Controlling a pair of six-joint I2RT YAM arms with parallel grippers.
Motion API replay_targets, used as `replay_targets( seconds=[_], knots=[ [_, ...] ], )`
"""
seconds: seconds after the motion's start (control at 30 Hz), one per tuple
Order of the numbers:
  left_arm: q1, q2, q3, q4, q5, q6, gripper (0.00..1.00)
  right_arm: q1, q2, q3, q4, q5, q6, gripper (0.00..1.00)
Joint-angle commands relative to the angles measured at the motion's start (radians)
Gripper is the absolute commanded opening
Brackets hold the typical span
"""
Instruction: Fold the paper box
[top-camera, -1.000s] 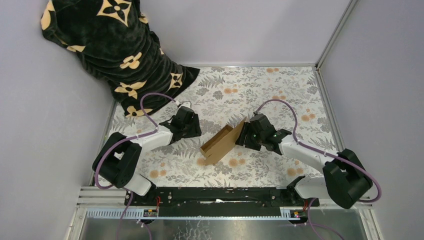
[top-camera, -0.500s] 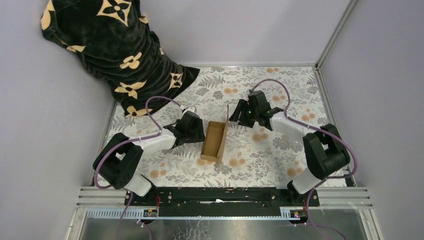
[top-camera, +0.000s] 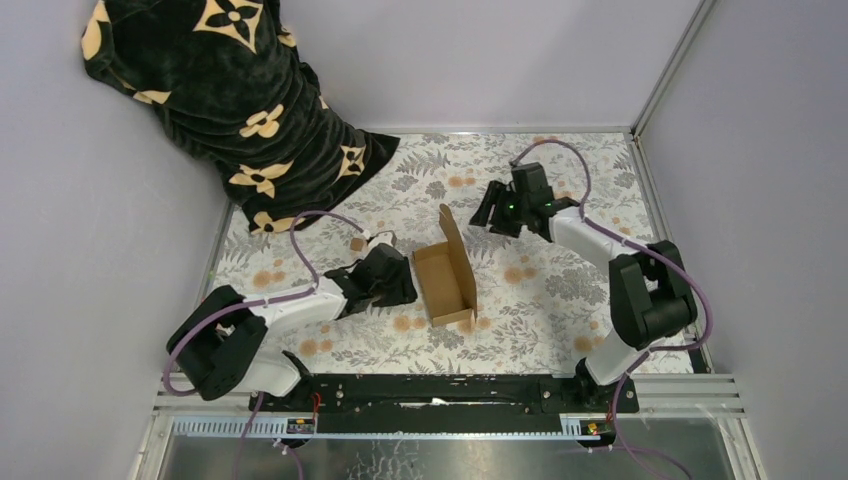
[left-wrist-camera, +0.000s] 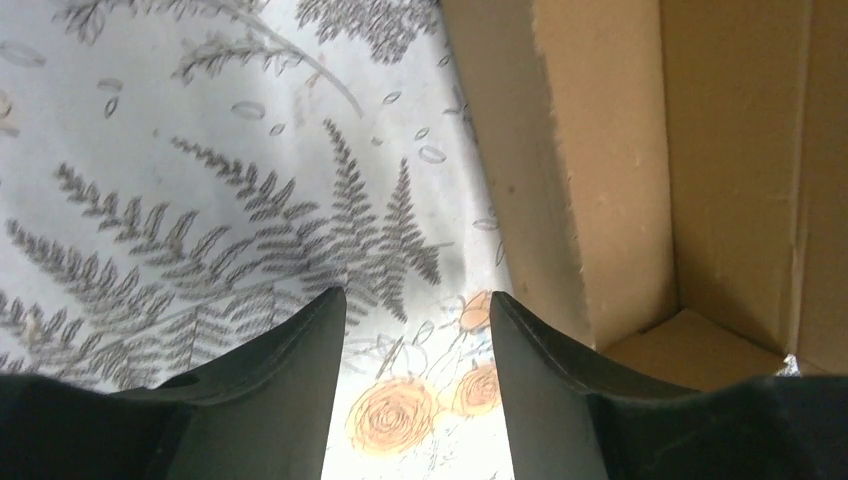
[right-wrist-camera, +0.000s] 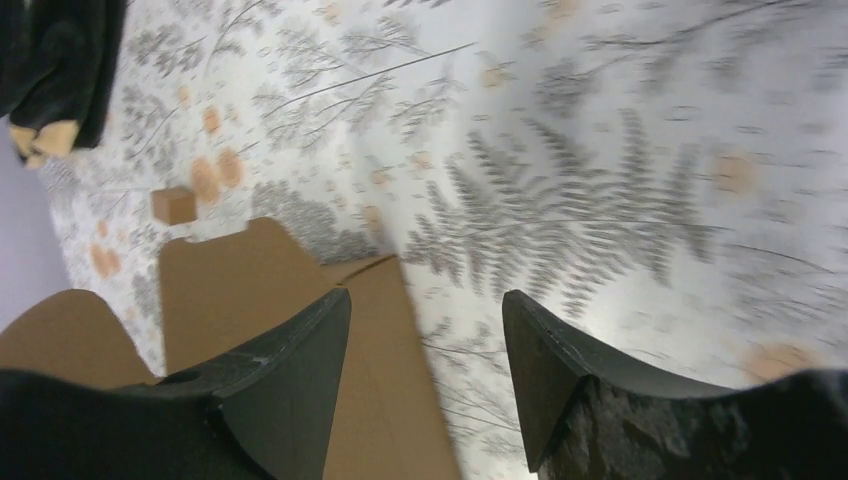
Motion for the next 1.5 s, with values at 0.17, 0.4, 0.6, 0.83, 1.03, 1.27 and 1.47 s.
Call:
replay_targets(
  seconds=[0.17,0.4,0.6,0.83,1.03,1.27,1.47],
  knots=[
    [-0.117,-0.112,-0.075,-0.028,-0.016,-0.128,0.61,-0.054,-0.223,-0.149,-0.162,0.098,-0.152,0.66],
    [-0.258,-0.016,-0.051,0.093,-0.027,-0.246,0.6,-0.054,-0.304,-0.228,-0.189,0.119,-0.169,0.66],
    [-0.284,0.066,0.021,0.103,-0.086,-0.27,0.61,-0.057,-0.319,-0.258,-0.183,0.112,-0.177,0.67],
    [-0.228,0.191,0.146,0.1,-0.123,-0.201,0.62,-0.1,-0.346,-0.287,-0.193,0.12,-0.195,0.69],
    [-0.167,0.261,0.219,0.103,-0.118,-0.138,0.62,-0.199,-0.356,-0.31,-0.199,0.135,-0.21,0.73],
    [-0.104,0.298,0.249,0.139,-0.093,-0.084,0.61,-0.311,-0.35,-0.324,-0.183,0.161,-0.205,0.75],
    [-0.098,0.203,0.234,0.092,-0.11,-0.064,0.61,-0.325,-0.37,-0.372,-0.172,0.117,-0.204,0.73]
  ],
)
